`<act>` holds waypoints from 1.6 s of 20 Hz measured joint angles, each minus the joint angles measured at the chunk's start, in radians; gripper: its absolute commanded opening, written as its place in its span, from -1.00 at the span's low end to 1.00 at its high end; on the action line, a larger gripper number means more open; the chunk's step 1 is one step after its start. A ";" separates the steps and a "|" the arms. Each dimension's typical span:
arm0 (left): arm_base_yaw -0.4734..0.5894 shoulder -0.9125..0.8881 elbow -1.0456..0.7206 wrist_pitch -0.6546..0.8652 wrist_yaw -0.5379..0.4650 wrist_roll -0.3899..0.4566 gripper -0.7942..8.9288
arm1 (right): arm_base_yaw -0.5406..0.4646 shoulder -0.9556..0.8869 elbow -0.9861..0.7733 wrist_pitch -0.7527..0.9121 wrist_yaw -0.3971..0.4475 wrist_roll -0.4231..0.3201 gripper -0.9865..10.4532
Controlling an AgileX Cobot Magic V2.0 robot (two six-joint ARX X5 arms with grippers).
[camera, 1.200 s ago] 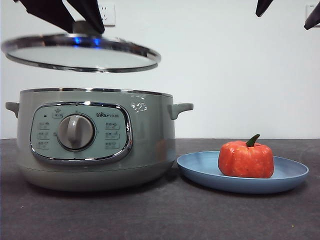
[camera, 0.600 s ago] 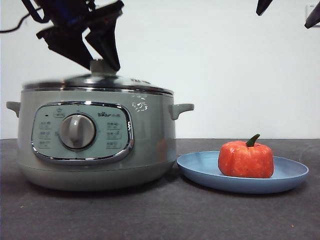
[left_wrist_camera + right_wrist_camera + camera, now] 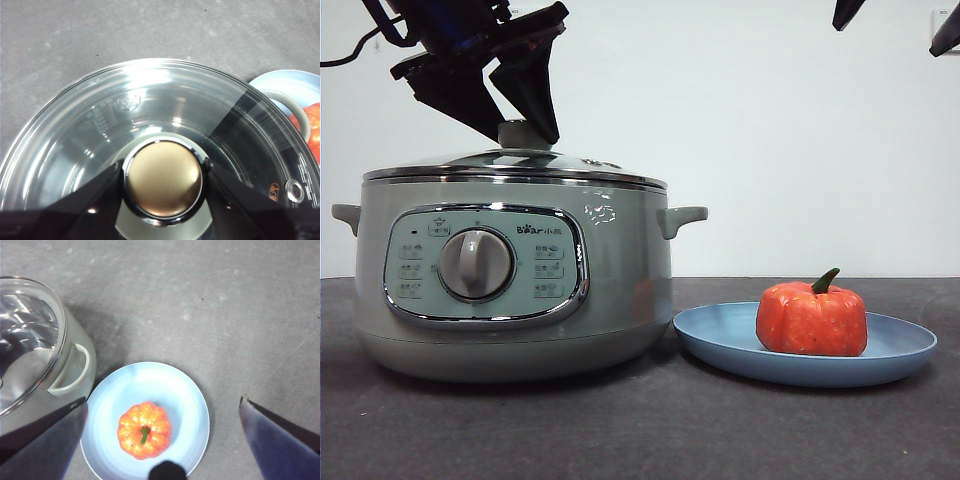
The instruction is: Take the pumpkin out from the steamer,put the pumpkin in the blue plate,close the lid
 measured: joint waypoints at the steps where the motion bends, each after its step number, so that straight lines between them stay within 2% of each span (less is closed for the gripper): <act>1: 0.000 0.000 0.000 -0.001 -0.004 0.000 0.00 | 0.000 0.000 0.000 0.000 0.000 0.000 0.05; 9: 0.001 -0.106 0.000 -0.055 -0.008 -0.001 -0.05 | 0.000 -0.004 0.000 0.000 -0.004 0.000 0.03; 10: 0.000 -0.132 0.000 -0.077 -0.008 -0.001 -0.25 | 0.000 -0.008 0.000 0.000 -0.004 0.000 -0.08; 12: -0.010 -0.186 0.000 -0.121 -0.008 -0.001 -0.79 | 0.001 -0.026 0.000 0.000 -0.014 0.000 -0.48; 13: -0.016 -0.212 0.000 -0.138 -0.008 -0.001 -0.86 | 0.002 -0.037 0.000 0.000 -0.033 0.000 -0.65; 14: -0.024 -0.242 0.000 -0.155 -0.008 -0.001 -0.85 | 0.007 -0.061 -0.013 0.024 -0.056 -0.001 -0.81; 15: -0.030 -0.266 0.000 -0.159 -0.009 -0.001 -0.85 | 0.017 -0.089 -0.033 0.050 -0.065 -0.002 -0.86; 18: -0.058 -0.386 -0.078 -0.069 -0.021 -0.001 -0.85 | 0.060 -0.226 -0.180 0.202 -0.075 0.000 -0.86; 23: -0.115 -0.642 -0.383 0.111 -0.093 -0.015 -0.85 | 0.117 -0.422 -0.464 0.431 -0.063 0.021 -0.86; 26: -0.123 -0.736 -0.472 0.125 -0.106 -0.019 -0.85 | 0.130 -0.452 -0.499 0.433 -0.054 0.044 -0.86; 32: -0.123 -0.737 -0.469 0.066 -0.109 -0.023 -0.84 | 0.130 -0.450 -0.499 0.440 -0.053 0.090 -0.86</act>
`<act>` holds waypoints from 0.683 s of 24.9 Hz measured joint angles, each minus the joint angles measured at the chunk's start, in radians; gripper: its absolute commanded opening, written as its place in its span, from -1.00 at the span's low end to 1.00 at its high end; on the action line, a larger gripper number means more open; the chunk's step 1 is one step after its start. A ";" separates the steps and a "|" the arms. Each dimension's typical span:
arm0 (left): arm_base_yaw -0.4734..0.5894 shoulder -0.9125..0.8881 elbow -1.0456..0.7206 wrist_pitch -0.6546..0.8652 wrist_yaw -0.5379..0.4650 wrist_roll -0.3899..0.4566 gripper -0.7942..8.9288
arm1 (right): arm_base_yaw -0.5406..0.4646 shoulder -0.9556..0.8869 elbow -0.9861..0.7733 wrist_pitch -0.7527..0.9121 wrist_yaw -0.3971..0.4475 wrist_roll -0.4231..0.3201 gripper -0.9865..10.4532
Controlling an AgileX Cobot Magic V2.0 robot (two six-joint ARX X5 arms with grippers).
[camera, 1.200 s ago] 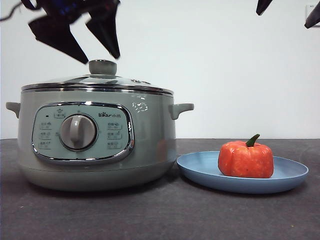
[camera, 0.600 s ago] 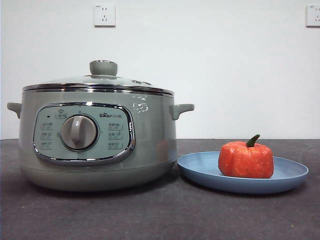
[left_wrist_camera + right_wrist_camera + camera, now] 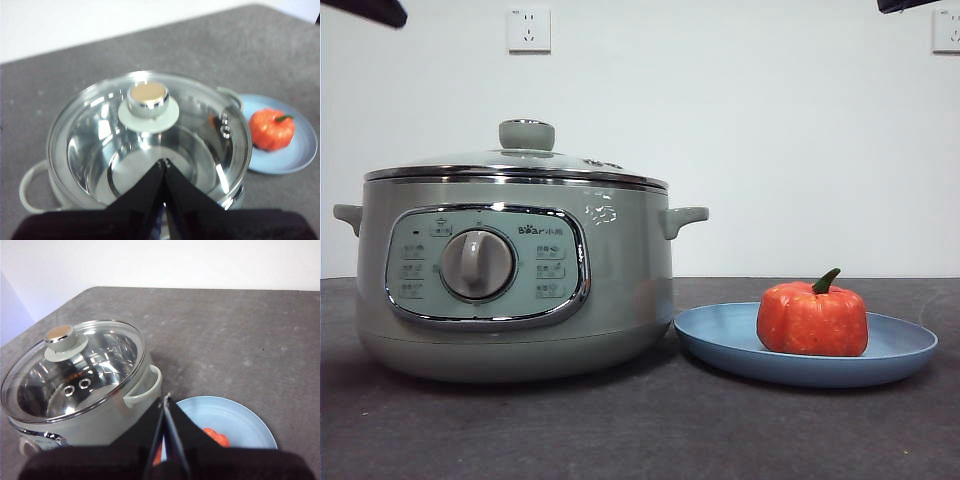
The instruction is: Take the pumpkin out from the steamer,put the pumpkin in the blue plate,close the lid
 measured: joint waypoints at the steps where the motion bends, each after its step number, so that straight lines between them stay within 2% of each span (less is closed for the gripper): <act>1: 0.000 0.006 0.000 -0.004 0.000 0.000 -0.84 | 0.000 0.000 0.000 0.000 0.000 0.001 -0.86; 12: -0.001 0.021 0.000 -0.030 0.000 0.000 -0.84 | 0.000 0.000 0.000 0.000 0.000 0.005 -0.86; 17: 0.024 -0.098 0.000 -0.160 -0.003 0.001 -0.84 | 0.000 0.000 0.000 0.000 0.000 0.008 -0.86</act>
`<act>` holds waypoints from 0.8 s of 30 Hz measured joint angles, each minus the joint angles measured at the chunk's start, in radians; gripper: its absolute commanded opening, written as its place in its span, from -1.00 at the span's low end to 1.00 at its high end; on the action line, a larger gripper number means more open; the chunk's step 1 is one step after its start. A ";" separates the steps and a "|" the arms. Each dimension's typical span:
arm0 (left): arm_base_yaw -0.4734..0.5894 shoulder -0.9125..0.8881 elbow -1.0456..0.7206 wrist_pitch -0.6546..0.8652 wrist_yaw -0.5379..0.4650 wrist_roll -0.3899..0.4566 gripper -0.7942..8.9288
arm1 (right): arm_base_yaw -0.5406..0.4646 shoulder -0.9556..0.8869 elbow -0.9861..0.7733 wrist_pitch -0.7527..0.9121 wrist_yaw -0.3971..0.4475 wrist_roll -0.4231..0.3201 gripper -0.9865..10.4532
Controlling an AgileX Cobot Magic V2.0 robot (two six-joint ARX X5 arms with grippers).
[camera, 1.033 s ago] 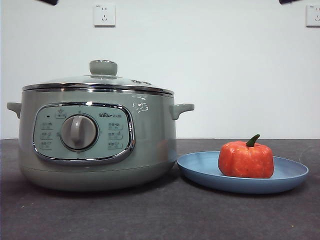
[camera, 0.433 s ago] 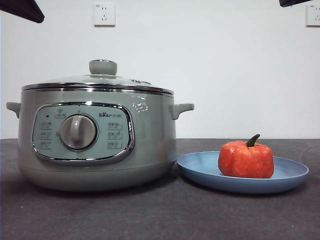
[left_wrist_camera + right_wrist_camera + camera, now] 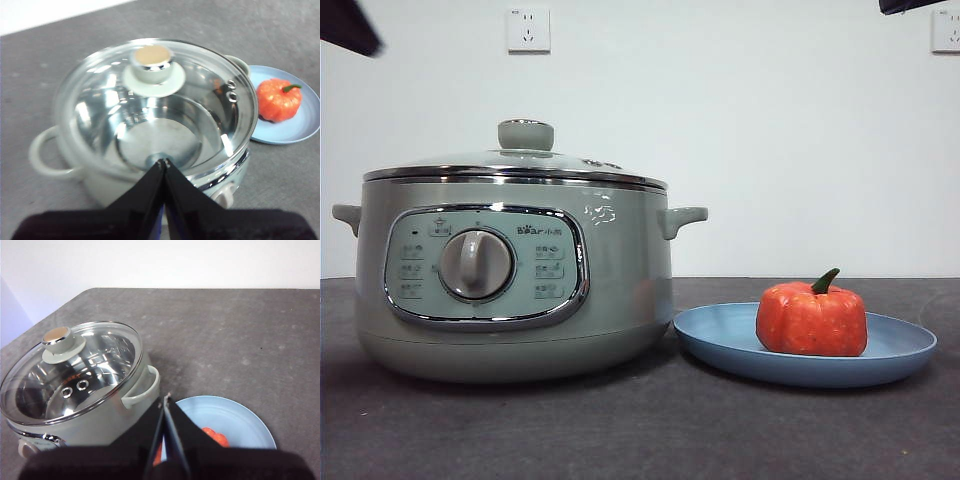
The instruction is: Take the pumpkin out from the steamer,put the pumpkin in the blue plate,close the lid
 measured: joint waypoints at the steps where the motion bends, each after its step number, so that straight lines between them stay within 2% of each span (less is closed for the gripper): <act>1: 0.020 -0.048 0.000 -0.026 0.008 0.000 -0.84 | 0.000 0.000 0.000 0.000 0.000 0.000 -0.86; 5: 0.133 -0.224 0.000 -0.058 0.029 -0.001 -0.84 | 0.000 0.000 0.000 0.000 0.000 0.000 -0.86; 9: 0.288 -0.353 -0.033 -0.009 0.024 0.000 -0.84 | 0.000 0.000 0.000 0.000 0.000 0.000 -0.86; 15: 0.463 -0.446 -0.197 0.117 0.026 0.019 -0.84 | 0.000 0.000 0.000 0.000 0.000 0.000 -0.86; 24: 0.513 -0.500 -0.542 0.365 0.033 0.019 -0.84 | 0.000 0.000 0.000 0.000 0.000 0.000 -0.86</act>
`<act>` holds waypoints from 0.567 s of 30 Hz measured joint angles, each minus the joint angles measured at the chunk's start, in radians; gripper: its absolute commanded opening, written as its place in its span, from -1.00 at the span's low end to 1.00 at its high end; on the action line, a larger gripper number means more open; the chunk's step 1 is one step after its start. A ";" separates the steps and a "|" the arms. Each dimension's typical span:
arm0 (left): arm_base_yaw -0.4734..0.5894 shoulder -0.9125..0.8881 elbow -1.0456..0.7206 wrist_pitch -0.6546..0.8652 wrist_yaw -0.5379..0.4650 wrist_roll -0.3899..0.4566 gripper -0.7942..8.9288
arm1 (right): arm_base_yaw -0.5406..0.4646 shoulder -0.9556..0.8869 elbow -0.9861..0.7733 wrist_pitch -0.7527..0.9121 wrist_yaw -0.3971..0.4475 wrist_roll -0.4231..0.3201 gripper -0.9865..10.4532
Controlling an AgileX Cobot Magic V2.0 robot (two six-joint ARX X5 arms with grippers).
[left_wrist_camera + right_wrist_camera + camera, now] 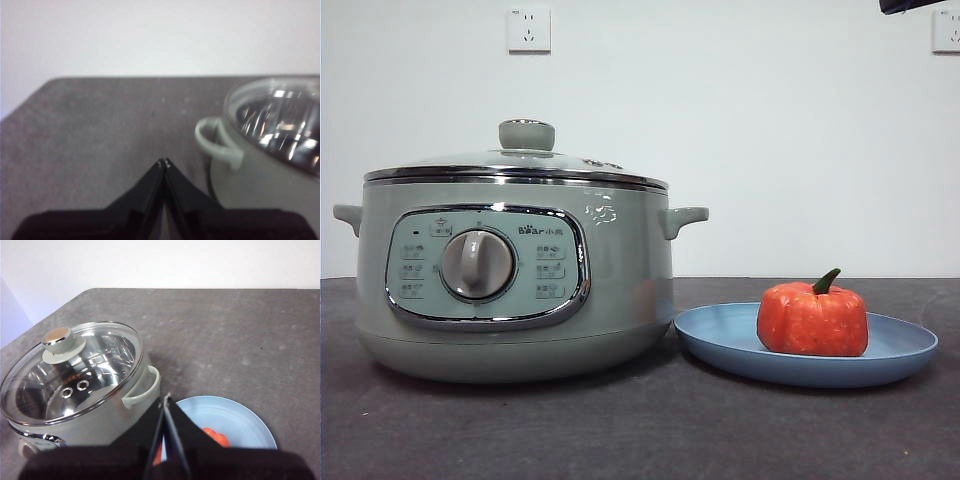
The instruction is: Take the pumpkin out from the steamer,put the pumpkin in the blue plate,close the lid
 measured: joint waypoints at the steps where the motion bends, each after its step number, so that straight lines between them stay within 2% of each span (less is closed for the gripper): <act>1: 0.002 -0.008 -0.024 0.012 0.000 0.000 -0.84 | 0.000 0.000 0.000 0.000 0.000 0.000 -0.86; 8: 0.034 -0.075 -0.131 0.036 0.023 -0.003 -0.84 | 0.000 0.000 0.000 0.000 0.000 0.000 -0.86; 17: 0.098 -0.076 -0.146 0.013 0.069 -0.016 -0.84 | 0.000 0.000 0.000 0.000 0.000 0.000 -0.86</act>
